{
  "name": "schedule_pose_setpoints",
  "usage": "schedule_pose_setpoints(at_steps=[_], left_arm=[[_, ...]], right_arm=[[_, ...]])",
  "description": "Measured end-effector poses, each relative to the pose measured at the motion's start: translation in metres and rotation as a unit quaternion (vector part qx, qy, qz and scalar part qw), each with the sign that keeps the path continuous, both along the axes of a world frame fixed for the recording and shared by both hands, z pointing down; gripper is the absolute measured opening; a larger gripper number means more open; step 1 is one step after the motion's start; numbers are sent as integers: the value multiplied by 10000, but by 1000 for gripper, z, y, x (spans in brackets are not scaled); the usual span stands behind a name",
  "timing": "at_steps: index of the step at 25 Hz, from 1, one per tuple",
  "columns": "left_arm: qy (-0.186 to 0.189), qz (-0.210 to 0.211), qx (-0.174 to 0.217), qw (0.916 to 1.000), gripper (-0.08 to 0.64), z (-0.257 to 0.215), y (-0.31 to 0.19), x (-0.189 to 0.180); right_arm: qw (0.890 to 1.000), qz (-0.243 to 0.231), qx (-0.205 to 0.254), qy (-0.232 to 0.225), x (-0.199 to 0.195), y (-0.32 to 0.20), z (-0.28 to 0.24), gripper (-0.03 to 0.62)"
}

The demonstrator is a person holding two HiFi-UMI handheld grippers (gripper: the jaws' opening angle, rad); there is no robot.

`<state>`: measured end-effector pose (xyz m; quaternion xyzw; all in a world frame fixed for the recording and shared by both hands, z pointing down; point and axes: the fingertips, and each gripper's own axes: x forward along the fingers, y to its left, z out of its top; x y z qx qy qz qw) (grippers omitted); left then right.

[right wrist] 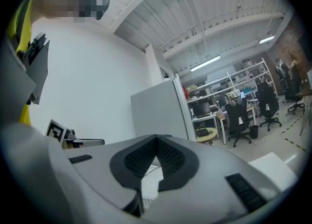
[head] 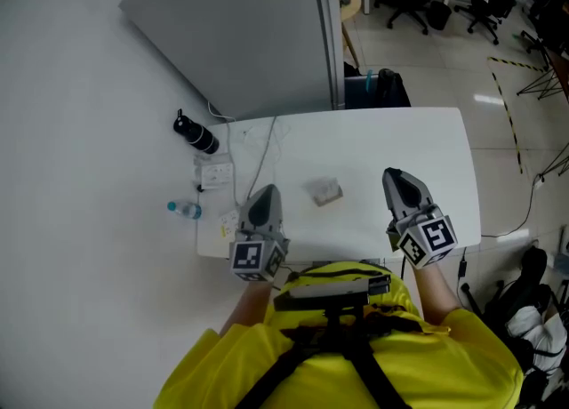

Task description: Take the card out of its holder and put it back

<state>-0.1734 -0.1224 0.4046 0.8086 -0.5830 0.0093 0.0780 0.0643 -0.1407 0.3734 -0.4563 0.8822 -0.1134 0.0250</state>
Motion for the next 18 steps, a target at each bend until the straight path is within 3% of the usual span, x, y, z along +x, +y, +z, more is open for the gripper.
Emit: schedule_pose_setpoints(at_steps=[10,18], left_arm=[[-120,167,23,9998,0,1,1,4],[106,309,-24,9995,51,-6,1,14]], right_arm=[[9998,-30,-108,133,-6,-2,17,5],[9997,-100,-157,185,-11,-3,21,5]])
